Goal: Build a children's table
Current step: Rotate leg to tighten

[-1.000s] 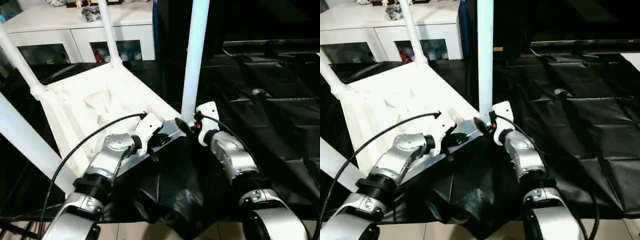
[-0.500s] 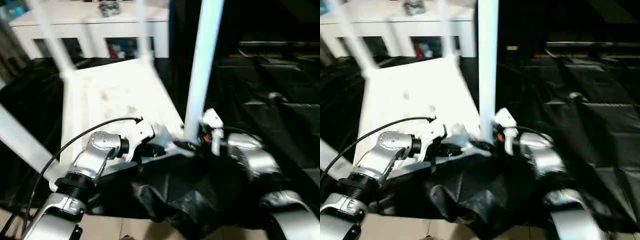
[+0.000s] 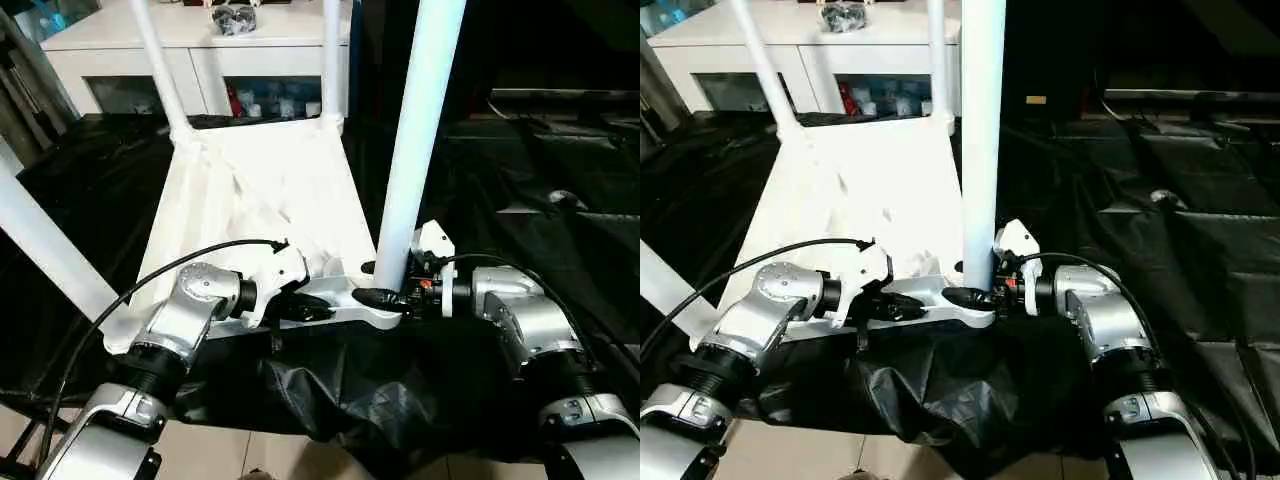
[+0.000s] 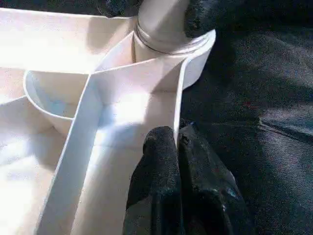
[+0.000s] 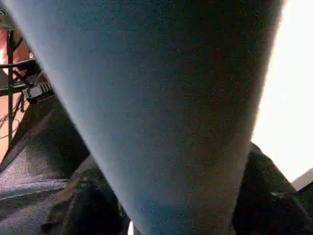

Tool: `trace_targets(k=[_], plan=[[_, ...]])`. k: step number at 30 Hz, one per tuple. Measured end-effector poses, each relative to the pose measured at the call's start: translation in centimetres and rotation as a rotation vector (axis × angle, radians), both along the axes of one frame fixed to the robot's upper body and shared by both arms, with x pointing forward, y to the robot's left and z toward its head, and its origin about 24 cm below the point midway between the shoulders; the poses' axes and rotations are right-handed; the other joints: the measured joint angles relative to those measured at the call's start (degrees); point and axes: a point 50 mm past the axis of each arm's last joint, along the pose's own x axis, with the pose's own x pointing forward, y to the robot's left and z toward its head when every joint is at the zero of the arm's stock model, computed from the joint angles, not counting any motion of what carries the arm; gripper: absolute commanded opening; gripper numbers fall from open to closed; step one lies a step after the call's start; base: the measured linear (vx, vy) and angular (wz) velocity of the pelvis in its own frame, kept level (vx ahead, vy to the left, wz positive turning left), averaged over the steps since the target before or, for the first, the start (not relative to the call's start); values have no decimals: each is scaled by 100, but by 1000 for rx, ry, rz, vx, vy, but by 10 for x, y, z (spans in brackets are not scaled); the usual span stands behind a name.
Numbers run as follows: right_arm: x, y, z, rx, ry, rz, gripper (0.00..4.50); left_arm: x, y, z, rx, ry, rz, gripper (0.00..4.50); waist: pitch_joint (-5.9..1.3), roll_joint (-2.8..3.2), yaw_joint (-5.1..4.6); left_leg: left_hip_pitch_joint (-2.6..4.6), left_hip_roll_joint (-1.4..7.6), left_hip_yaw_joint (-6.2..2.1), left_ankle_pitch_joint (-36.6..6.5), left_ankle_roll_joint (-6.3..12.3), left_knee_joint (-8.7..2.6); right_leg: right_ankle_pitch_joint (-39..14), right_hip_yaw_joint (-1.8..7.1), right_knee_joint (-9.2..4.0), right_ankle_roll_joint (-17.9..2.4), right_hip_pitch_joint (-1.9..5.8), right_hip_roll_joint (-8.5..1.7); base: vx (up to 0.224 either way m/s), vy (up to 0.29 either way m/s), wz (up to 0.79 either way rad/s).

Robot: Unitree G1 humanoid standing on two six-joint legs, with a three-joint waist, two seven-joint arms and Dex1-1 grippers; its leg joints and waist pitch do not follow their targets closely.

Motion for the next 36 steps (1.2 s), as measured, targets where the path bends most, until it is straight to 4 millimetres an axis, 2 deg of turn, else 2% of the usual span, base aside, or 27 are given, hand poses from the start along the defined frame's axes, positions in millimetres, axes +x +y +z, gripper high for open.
trace_targets(k=[1,6,8,9,13,16,19,21,22,27,30,36], plan=[[0,0,0,0,-2,0,233,0,0,0,-1,1,0,0,-1,2,0,0,0,0,0,0,-1,-1,0,0,1,0,0,0,0,0],[1,8,-4,7,-26,-71,218,1,2,-1,6,23,33,0,-10,9,-48,4,-1,0,0,-1,-5,-2,2,1,4,17,1,0,0,0],[6,18,-9,20,-60,-189,214,3,2,-3,11,21,101,0,-15,14,-112,22,-3,-1,0,-2,-15,-14,5,1,24,28,1,0,0,0],[12,23,-11,26,-75,-270,211,4,-1,-3,16,11,141,0,-15,17,-193,26,-10,-4,0,-3,-19,-22,8,0,37,26,0,0,0,0],[25,33,-15,33,-92,-490,207,7,-13,-5,3,-5,251,0,-11,27,-350,56,-19,-8,0,-3,-38,-24,16,-3,41,22,-2,-13,-1,-1],[34,39,-14,10,-111,-630,206,8,-23,-5,-14,-17,309,0,-9,29,-445,48,-20,-21,0,-3,-44,-24,7,-5,41,14,-2,0,0,0],[39,42,-13,-1,-131,-697,206,8,-29,-4,-23,-29,330,0,-10,27,-518,47,-20,-18,0,-4,-60,-23,1,-5,40,7,3,0,0,0],[41,44,-12,4,-137,-703,206,8,-29,-3,-23,-35,336,0,-11,27,-532,47,-19,-21,0,-5,-62,-18,-9,-3,32,2,9,0,0,0],[41,44,-12,9,-137,-702,260,8,-29,-2,-25,-36,336,0,-12,26,-534,47,-18,-22,0,-5,-62,-6,-15,-2,12,2,14,0,0,0],[41,45,-10,50,-114,-637,315,7,-26,-1,-21,-42,323,0,-13,17,-554,45,-16,-17,-1,-5,-83,-14,-16,-11,12,-9,18,0,0,0],[39,44,-8,48,-120,-550,320,7,-21,0,-12,-43,303,0,-13,16,-569,45,-15,-16,-1,-5,-83,-13,-17,-11,11,-10,18,0,0,0],[21,25,-8,35,-115,-236,320,2,-1,0,0,-11,180,0,-10,19,-453,42,-13,-10,-1,-6,-83,-12,-18,-11,9,-7,14,0,0,0]])
